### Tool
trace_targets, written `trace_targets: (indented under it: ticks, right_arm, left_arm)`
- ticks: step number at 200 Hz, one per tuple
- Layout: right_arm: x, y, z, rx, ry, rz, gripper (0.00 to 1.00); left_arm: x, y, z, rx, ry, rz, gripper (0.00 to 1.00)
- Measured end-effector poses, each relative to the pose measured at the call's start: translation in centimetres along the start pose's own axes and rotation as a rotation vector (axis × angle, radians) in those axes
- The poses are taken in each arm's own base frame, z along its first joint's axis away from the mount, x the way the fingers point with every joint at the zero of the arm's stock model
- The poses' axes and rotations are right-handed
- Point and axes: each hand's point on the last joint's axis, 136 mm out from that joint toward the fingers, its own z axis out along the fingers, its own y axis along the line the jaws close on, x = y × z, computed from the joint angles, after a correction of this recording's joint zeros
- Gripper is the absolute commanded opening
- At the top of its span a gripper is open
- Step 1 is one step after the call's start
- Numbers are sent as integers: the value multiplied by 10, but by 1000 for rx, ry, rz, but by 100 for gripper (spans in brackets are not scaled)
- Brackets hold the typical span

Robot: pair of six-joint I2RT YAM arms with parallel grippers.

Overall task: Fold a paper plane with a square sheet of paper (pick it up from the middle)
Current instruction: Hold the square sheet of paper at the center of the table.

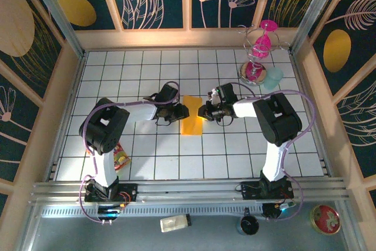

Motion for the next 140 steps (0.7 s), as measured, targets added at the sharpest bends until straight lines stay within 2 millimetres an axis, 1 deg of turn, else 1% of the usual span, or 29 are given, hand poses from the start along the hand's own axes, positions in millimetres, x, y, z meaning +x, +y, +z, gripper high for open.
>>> trace_targets:
  ticks: [37, 51, 59, 79, 91, 107, 117, 140]
  right_arm:
    - [1, -3, 1, 21, 19, 13, 9]
    - [1, -4, 2, 24, 23, 18, 8]
    - [1, -4, 2, 24, 25, 19, 8]
    - [2, -5, 3, 26, 29, 23, 7]
    - [2, -5, 3, 28, 31, 25, 7]
    - [2, -6, 4, 29, 32, 27, 6]
    - [2, -6, 4, 30, 32, 28, 6]
    - [3, -8, 4, 32, 34, 30, 6]
  left_arm:
    - [-4, -6, -6, -19, -21, 12, 45]
    - [-5, -7, -9, -45, -42, 23, 46]
    - [-8, -5, -11, -77, -66, 27, 46]
    - [-22, 8, -27, -154, -134, 13, 45]
    - [-31, 8, -39, -166, -174, 8, 41]
    - [-41, -2, -55, -134, -220, 9, 35]
    - [-44, -14, -62, -84, -229, 15, 31]
    - [-42, -42, -63, 47, -201, 26, 20]
